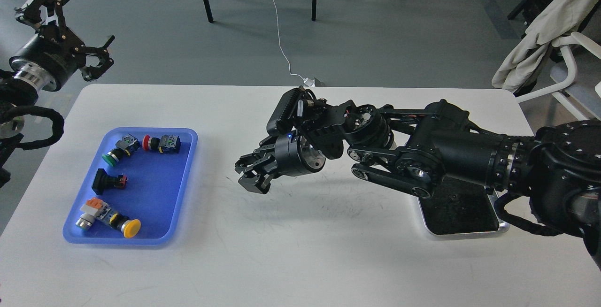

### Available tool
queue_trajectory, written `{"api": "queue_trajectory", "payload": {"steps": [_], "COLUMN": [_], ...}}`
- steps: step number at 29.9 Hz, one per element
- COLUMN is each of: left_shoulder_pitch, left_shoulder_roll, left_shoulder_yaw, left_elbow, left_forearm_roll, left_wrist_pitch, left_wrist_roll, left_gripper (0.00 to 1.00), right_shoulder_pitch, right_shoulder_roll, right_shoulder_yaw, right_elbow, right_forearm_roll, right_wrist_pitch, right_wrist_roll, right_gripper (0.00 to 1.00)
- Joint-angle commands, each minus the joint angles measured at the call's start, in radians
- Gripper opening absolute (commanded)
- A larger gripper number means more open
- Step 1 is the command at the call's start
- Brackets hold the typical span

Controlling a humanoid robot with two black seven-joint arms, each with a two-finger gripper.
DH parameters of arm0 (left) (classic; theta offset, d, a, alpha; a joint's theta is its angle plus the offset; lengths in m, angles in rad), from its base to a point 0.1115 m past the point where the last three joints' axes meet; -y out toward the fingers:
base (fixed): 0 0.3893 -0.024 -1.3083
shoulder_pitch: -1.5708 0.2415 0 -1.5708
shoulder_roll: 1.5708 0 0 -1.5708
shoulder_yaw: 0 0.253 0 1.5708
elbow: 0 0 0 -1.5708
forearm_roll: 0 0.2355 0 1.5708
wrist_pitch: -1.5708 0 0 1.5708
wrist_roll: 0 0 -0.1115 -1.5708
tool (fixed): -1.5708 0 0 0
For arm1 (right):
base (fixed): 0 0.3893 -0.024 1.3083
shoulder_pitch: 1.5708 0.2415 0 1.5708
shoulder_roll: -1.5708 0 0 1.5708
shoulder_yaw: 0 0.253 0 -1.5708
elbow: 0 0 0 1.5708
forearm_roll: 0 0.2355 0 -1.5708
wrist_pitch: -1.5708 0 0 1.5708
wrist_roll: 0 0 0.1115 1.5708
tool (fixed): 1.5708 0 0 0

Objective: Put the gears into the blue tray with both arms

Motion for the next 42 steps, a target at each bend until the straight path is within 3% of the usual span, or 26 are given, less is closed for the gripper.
{"api": "queue_trajectory", "payload": {"steps": [1,32,42], "left_shoulder_pitch": [0.0,0.002,0.002], "left_shoulder_roll": [0.011,0.077,0.08], "left_shoulder_yaw": [-0.001,-0.001,-0.001], "left_elbow": [0.0,0.0,0.0], "left_forearm_roll": [-0.001,-0.001,-0.003], "left_wrist_pitch": [-0.008,-0.044,-0.044], "left_wrist_roll": [0.0,-0.001,-0.003], "left_gripper": [0.99,0.99,0.99], "right_shoulder_pitch": [-0.023,-0.14,-0.137], "right_shoulder_roll": [0.0,0.0,0.0], "right_shoulder_yaw": [0.002,-0.026,-0.024], "right_elbow": [-0.002,-0.186,-0.131], "right_forearm_roll": [-0.001,-0.041,-0.04], "right_wrist_pitch": [0.0,0.01,0.006], "right_wrist_roll": [0.001,0.007,0.007], "right_gripper": [0.01,0.01,0.01]}}
